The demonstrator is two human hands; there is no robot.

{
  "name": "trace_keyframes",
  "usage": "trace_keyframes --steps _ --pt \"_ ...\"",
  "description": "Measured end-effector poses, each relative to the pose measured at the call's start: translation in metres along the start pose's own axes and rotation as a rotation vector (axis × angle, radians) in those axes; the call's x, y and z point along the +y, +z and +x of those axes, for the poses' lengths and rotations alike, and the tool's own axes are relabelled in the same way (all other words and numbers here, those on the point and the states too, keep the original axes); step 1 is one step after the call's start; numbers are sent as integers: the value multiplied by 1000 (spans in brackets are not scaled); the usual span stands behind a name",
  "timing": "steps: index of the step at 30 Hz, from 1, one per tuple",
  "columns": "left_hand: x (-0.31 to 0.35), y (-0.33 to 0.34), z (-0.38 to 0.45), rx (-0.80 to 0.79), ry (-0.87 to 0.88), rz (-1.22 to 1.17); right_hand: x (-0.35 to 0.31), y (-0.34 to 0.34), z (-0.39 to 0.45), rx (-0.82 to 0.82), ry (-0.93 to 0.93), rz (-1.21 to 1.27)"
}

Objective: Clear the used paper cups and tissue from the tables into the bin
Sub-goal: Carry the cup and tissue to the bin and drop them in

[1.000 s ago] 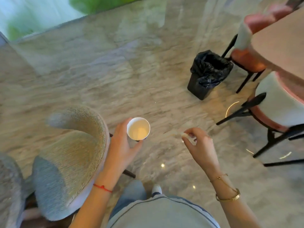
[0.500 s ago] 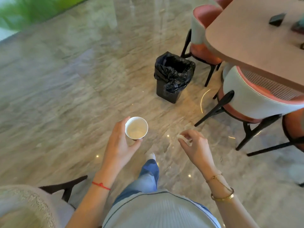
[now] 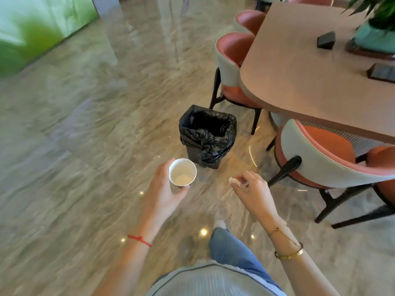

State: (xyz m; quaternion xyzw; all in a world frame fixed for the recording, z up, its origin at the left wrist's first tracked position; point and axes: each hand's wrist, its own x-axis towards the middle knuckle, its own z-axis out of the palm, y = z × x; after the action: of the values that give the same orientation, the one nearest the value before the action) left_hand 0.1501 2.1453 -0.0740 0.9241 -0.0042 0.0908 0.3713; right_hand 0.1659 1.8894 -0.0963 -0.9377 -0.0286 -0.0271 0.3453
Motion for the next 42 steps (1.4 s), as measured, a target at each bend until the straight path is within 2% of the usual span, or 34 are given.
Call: trace_keyframes --steps 16,23,28,34,42 --pt "-36 110 341 -86 -67 -18 63 25 355 -79 90 6" --pt "-64 141 458 -185 -116 2 73 45 463 -105 167 -35" --pt "-93 169 533 -369 -122 -49 78 71 519 -115 328 -81" --pt "-120 190 607 -654 -92 30 74 93 560 -97 542 -74" --pt "-122 167 658 -750 158 50 44 94 551 88 614 -74"
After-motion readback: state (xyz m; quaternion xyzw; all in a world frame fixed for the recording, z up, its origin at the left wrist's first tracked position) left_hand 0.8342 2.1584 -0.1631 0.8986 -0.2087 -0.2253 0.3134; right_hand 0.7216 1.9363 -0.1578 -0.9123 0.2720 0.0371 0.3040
